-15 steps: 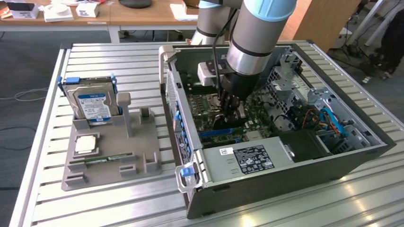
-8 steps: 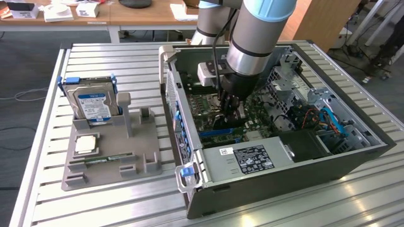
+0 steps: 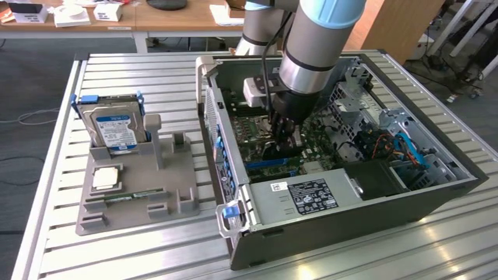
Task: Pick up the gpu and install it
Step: 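Insert the gpu into the slot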
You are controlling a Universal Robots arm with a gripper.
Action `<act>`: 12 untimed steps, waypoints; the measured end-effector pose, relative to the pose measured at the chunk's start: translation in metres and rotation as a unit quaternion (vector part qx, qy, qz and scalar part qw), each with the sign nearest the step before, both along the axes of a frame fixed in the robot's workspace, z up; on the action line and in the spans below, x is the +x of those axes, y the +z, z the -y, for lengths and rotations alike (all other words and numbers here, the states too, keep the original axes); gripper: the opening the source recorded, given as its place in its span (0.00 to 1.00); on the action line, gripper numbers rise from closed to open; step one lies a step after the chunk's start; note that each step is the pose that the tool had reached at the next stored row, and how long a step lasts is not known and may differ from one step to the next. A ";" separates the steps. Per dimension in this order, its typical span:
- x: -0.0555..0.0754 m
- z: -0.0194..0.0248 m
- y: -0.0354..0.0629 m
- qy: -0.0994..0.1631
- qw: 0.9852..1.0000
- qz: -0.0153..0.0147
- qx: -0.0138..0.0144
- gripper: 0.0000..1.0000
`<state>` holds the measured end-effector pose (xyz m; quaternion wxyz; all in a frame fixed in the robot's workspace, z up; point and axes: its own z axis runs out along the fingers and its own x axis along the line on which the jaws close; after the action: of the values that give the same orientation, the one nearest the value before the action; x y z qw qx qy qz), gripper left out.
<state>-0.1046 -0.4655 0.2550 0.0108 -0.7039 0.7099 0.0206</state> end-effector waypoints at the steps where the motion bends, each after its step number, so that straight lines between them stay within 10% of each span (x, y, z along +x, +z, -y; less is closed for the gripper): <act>1: 0.000 0.0000 -0.0003 0.000 1.000 0.000 0.000 0.27; 12: 0.000 0.0000 -0.0021 0.000 1.000 0.000 0.001 0.27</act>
<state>-0.1046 -0.4655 0.2528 0.0118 -0.7039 0.7099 0.0216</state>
